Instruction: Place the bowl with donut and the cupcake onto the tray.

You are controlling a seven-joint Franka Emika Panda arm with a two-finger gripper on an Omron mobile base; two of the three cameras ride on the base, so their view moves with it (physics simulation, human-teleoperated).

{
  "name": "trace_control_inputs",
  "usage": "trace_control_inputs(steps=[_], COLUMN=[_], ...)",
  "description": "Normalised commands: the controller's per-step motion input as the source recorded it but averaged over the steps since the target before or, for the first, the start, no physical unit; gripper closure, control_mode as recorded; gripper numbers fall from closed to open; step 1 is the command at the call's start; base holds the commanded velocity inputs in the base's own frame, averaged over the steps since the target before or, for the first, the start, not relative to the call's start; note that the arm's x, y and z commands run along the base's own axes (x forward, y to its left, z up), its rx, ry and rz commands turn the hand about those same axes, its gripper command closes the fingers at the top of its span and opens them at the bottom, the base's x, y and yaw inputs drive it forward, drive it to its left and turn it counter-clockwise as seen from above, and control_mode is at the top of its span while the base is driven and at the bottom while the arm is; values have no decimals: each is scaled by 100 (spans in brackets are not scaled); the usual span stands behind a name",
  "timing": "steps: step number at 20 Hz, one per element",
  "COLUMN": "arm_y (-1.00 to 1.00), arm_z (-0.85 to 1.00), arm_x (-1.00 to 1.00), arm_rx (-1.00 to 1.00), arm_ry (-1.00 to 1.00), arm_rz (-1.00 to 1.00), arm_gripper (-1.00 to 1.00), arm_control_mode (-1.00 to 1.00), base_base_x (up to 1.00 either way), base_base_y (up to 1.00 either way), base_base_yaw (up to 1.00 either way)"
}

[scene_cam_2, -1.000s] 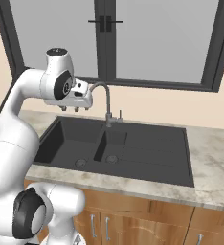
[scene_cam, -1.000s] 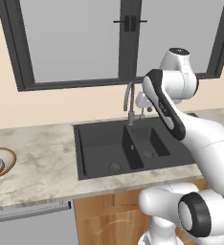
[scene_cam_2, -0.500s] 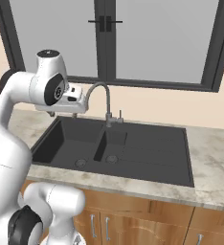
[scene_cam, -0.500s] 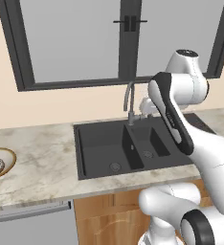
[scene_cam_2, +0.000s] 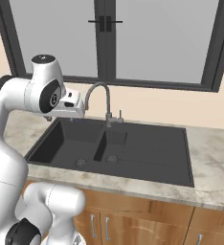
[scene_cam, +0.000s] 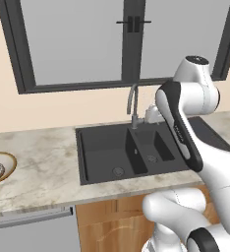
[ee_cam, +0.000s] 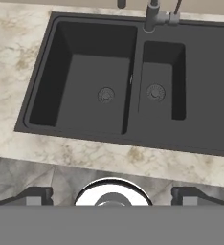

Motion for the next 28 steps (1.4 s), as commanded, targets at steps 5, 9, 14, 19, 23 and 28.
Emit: trace_control_inputs(steps=[5,9,14,19,23,28], arm_y=[0,0,0,0,0,0], arm_z=[0,0,0,0,0,0], arm_x=[0,0,0,0,0,0], arm_rx=[0,0,0,0,0,0], arm_ry=[0,0,0,0,0,0], arm_rz=[0,0,0,0,0,0], arm_gripper=[-100,-100,-100,-100,-100,-100], arm_control_mode=[100,100,100,100,100,100], base_base_x=[-7,-22,-18,-1,3,31], base_base_y=[6,66,49,84,96,83], base_base_yaw=[2,42,38,2,-3,-1])
